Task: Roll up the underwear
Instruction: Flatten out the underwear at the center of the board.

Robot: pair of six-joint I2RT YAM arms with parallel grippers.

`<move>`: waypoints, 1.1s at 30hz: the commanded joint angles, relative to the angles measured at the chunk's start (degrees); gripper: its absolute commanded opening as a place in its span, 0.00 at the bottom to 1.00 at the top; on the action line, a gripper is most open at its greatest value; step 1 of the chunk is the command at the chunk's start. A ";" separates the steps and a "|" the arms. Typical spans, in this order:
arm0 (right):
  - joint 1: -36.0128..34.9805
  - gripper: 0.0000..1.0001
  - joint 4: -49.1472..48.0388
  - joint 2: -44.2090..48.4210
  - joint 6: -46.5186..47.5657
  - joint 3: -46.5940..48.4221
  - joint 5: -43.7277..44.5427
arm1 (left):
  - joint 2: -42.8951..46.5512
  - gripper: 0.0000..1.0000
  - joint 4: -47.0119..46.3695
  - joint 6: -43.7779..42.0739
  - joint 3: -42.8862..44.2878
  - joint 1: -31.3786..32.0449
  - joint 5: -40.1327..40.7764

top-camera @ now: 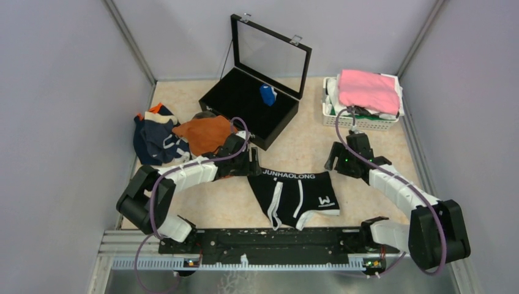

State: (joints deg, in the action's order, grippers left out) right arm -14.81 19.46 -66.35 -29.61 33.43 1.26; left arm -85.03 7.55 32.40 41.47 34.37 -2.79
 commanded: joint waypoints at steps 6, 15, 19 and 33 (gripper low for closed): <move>0.53 0.65 -1.98 -4.46 3.32 -0.54 -6.39 | -1.55 0.74 -2.69 0.85 1.16 -0.40 -2.87; 0.48 0.60 -5.06 -6.95 3.76 -1.90 -6.80 | -2.13 0.73 -3.25 1.00 -0.11 -0.44 -2.78; 0.48 0.57 -5.89 -8.49 3.97 -1.88 -8.12 | -2.54 0.71 -3.32 0.82 -0.24 -0.44 -2.42; 0.53 0.58 -3.18 -7.27 4.15 -2.45 -8.25 | -5.00 0.67 -4.55 -0.79 -0.65 -0.68 -0.82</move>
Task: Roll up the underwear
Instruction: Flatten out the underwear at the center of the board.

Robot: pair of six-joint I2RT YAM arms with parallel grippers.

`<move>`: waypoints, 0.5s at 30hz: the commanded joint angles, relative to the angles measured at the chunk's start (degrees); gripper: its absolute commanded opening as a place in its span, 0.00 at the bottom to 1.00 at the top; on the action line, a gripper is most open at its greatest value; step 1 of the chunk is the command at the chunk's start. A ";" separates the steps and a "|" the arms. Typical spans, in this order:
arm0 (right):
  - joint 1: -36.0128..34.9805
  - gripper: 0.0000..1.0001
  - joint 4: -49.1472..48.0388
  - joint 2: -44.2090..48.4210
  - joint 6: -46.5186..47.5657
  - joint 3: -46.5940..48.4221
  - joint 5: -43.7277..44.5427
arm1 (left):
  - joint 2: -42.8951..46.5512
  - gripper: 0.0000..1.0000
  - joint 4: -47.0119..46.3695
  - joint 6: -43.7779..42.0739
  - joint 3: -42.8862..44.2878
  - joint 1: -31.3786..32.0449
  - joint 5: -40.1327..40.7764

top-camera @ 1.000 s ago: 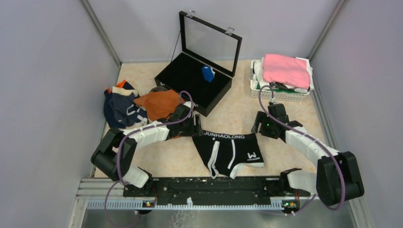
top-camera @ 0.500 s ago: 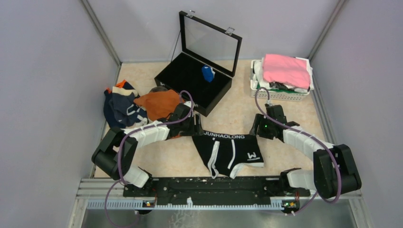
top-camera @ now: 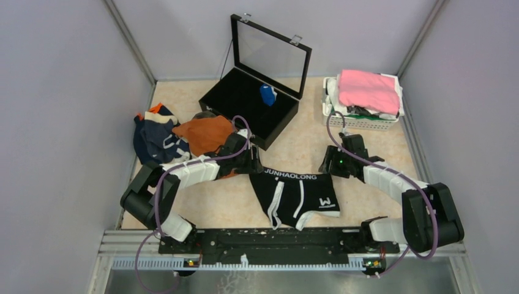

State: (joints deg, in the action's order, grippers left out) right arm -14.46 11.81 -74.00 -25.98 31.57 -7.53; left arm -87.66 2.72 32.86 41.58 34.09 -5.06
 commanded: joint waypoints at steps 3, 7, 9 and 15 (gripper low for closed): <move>0.14 0.64 6.60 2.59 -0.80 -0.93 3.20 | -2.34 0.69 0.99 -1.60 -0.42 -0.64 2.30; 0.13 0.63 8.48 5.22 -1.54 -1.20 4.47 | -1.23 0.71 1.67 -2.15 0.02 -1.00 3.28; 0.15 0.59 8.66 5.60 -1.58 -1.39 4.18 | -1.08 0.71 1.61 -2.47 0.33 -1.20 3.19; 0.13 0.50 7.57 3.79 -0.98 -1.57 1.68 | -2.58 0.70 1.45 -3.15 1.57 -1.43 1.81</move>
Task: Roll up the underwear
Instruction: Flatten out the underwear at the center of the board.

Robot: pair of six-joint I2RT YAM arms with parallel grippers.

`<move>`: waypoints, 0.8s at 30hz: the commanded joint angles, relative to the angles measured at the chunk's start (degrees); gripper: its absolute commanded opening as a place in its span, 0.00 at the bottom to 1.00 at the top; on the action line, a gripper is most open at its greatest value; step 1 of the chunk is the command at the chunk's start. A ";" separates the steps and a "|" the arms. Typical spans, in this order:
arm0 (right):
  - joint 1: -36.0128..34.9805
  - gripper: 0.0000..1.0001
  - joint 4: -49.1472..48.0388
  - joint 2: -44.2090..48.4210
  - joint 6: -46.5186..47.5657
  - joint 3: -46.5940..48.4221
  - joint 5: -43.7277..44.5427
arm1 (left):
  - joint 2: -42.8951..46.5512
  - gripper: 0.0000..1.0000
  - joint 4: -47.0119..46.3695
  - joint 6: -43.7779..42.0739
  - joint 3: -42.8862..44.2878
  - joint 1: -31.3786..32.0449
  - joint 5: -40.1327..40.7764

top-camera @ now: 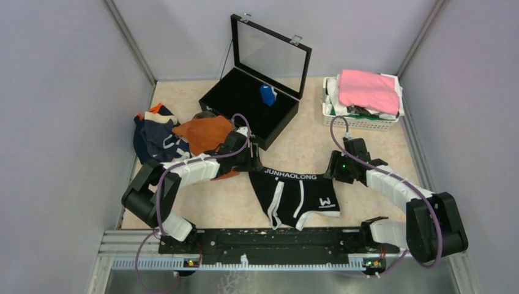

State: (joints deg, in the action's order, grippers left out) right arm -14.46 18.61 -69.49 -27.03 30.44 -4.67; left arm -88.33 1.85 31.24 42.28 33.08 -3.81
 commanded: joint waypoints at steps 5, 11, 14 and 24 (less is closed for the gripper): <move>0.14 0.46 -1.21 -2.20 0.12 -1.02 -1.27 | -2.59 0.67 1.32 -1.60 0.25 -0.42 -0.50; 0.15 0.37 -4.32 -3.88 -0.45 -1.46 -1.49 | -3.28 0.56 -0.09 -1.98 -0.65 -0.47 -0.98; 0.13 0.31 -5.13 -3.94 -0.54 -1.66 -1.90 | -3.39 0.47 -0.90 -2.07 -1.14 -0.46 -1.32; 0.13 0.00 -6.62 0.12 -1.04 -2.78 -3.06 | -2.92 0.12 -1.43 -1.48 -0.86 -0.54 -2.53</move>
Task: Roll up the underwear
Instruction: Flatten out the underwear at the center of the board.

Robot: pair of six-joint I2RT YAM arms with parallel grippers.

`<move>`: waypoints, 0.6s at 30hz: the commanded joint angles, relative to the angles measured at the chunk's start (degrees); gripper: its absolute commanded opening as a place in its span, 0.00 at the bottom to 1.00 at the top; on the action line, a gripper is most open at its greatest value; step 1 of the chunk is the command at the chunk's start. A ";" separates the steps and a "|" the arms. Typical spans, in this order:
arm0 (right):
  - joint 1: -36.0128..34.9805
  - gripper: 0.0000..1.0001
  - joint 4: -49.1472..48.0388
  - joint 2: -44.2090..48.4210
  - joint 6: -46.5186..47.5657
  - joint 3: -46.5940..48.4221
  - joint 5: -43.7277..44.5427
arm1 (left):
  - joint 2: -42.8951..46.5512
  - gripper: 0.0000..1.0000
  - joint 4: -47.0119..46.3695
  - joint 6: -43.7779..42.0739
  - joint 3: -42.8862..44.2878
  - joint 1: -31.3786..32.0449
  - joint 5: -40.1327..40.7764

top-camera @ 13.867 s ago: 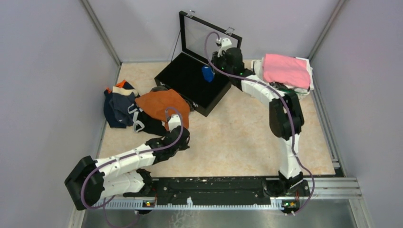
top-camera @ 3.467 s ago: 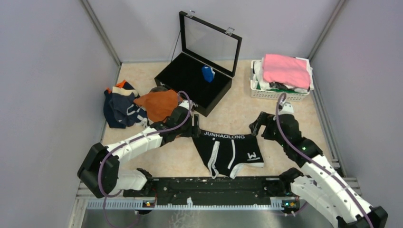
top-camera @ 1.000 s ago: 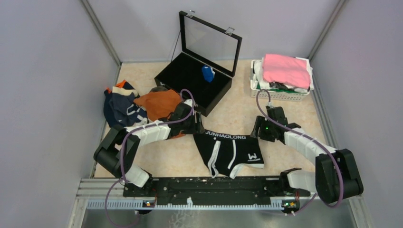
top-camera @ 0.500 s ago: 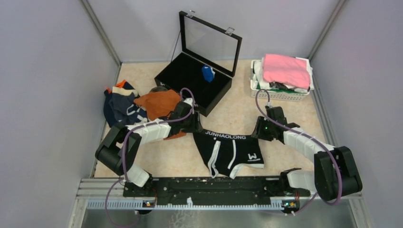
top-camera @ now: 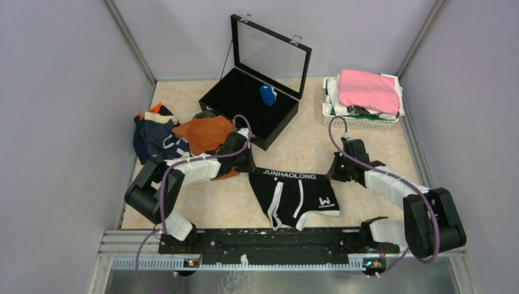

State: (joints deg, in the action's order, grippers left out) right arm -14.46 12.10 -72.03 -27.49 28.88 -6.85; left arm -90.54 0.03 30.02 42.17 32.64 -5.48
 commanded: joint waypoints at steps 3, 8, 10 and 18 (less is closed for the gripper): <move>0.14 0.00 0.34 7.78 -1.36 -1.21 -0.60 | 1.51 0.04 0.39 -0.05 -0.01 -0.29 -0.70; 0.14 0.00 4.25 20.76 -1.88 0.09 1.94 | 10.03 0.00 0.37 -0.65 1.03 -0.27 -1.76; 0.13 0.00 6.41 26.27 -1.64 1.37 2.45 | 14.41 0.00 0.38 -1.38 1.11 -0.25 -3.35; 0.13 0.00 8.72 42.72 2.99 11.08 -2.95 | 31.90 0.00 -4.21 -4.06 2.59 -0.21 -11.73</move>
State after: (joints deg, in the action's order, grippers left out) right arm -14.46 21.06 -34.52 -27.81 32.51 -6.96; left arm -65.60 0.36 28.16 42.41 32.64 -11.88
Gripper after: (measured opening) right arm 0.008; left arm 0.016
